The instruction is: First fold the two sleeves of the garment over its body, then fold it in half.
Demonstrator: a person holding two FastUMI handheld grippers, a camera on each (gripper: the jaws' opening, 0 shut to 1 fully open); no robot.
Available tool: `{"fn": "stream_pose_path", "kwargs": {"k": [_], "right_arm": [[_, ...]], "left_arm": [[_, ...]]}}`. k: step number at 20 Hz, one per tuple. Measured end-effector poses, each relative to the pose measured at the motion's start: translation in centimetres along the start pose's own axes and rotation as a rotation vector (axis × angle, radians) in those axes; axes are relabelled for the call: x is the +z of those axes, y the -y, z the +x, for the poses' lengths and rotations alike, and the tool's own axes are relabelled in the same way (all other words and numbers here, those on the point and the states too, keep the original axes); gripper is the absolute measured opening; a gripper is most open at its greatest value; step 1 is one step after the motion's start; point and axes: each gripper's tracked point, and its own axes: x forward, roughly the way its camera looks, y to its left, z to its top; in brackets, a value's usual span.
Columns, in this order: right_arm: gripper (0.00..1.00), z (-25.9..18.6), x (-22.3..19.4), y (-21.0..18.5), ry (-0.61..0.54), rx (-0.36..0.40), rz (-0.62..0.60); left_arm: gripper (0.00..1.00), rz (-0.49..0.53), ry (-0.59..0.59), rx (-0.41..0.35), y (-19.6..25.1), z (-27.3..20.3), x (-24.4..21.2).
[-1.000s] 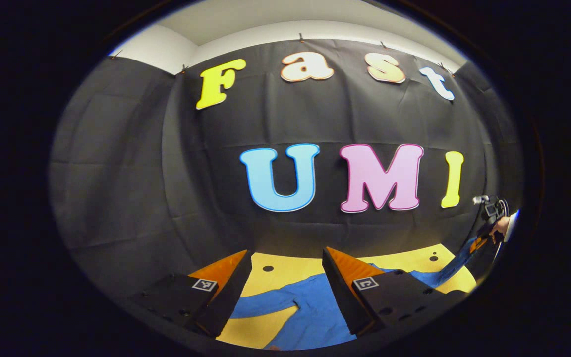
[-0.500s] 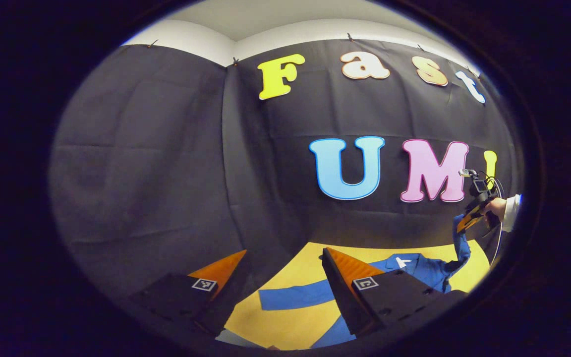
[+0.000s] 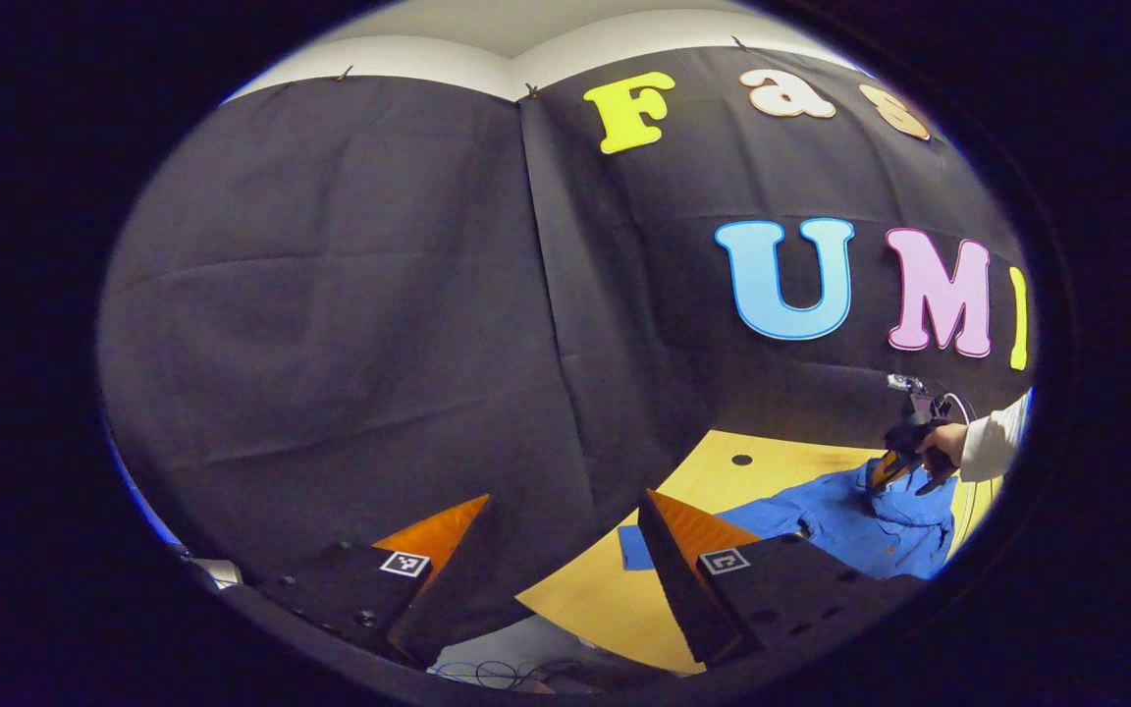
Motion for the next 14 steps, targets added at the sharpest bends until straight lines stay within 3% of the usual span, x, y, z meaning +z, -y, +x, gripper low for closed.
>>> {"fn": "stream_pose_path", "kwargs": {"k": [4,6,7,11,12,13,14], "right_arm": [[0.05,3.6,-2.6,-1.8,-0.091,0.028,0.018],[0.09,4.6,-3.3,-3.4,-0.11,0.082,0.039],[0.15,4.0,-3.6,-4.6,-0.124,0.141,0.052],[0.69,2.5,-2.0,-8.6,-0.087,0.299,0.101],[0.69,1.8,-1.4,-9.2,-0.075,0.331,0.123],[0.62,1.2,-0.9,-9.5,-0.062,0.354,0.136],[0.77,0.6,-0.2,-9.4,-0.042,0.363,0.137]], "left_arm": [[0.82,-0.005,-0.02,0.026,0.1,-0.3,-0.8],[0.82,-0.023,-0.024,0.006,0.7,0.2,-1.5],[0.82,-0.039,-0.046,0.002,0.9,0.5,-2.3],[0.83,-0.147,-0.138,-0.041,2.5,2.0,-4.7],[0.82,-0.166,-0.152,-0.049,2.9,2.4,-5.0],[0.82,-0.173,-0.162,-0.053,3.2,2.7,-5.3],[0.82,-0.169,-0.17,-0.054,3.3,3.2,-5.7]]}}
